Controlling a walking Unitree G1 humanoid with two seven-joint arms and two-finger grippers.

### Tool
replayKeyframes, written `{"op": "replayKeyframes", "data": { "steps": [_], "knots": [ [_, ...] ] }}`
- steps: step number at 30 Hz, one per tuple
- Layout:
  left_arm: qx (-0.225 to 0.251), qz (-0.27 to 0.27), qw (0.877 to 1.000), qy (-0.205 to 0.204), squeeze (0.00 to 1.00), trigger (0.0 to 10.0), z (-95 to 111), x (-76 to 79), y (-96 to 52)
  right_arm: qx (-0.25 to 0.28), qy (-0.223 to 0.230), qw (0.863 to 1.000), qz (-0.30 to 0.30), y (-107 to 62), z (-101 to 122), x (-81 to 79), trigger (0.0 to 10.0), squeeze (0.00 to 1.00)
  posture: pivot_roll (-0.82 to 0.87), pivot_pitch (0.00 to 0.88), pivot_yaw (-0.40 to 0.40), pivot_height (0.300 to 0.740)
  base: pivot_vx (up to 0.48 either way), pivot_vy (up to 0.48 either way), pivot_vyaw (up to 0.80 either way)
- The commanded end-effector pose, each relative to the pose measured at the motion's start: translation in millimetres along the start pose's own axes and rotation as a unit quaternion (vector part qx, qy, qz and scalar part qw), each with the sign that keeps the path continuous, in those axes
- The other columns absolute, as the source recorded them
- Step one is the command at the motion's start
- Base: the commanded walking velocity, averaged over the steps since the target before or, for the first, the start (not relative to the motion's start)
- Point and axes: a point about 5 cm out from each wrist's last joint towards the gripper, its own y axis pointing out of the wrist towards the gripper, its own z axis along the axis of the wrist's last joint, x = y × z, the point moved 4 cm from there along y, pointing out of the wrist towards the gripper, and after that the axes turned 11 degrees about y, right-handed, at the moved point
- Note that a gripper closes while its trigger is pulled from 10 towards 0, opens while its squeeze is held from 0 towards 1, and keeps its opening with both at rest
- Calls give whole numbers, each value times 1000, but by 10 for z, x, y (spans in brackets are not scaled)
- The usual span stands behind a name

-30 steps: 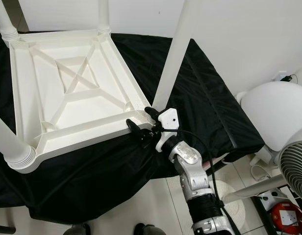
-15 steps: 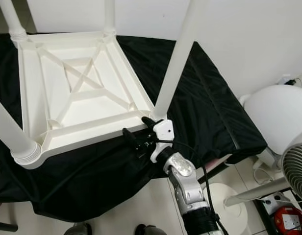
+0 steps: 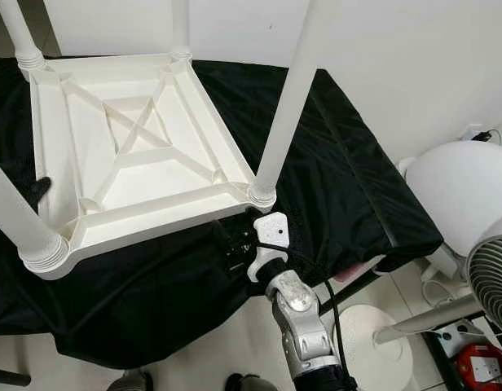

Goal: Building children table

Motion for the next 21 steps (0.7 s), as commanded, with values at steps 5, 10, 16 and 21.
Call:
{"op": "replayKeyframes", "data": {
  "steps": [5, 10, 16, 21],
  "knots": [
    [9, -14, 999, -45, 0, 10000, -32, 303, 93, -18, 7, 994, -107, -152, -103, 370, 10000, 0, 102, 161, -88, 740, 0, 0, 0],
    [42, -57, 995, -63, 0, 10000, 68, 503, 123, -15, 6, 991, -134, -150, -83, 462, 10000, 0, 91, 163, -81, 740, 0, 0, 0],
    [82, -98, 988, -85, 0, 10000, 198, 701, 123, -13, -9, 987, -158, -139, -60, 538, 10000, 0, 86, 160, -77, 740, 0, 0, 0],
    [98, -158, 977, -103, 0, 10000, 302, 1087, 106, -12, -14, 981, -194, -147, -54, 616, 10000, 0, 87, 156, -70, 740, 0, 0, 0]
  ]
}}
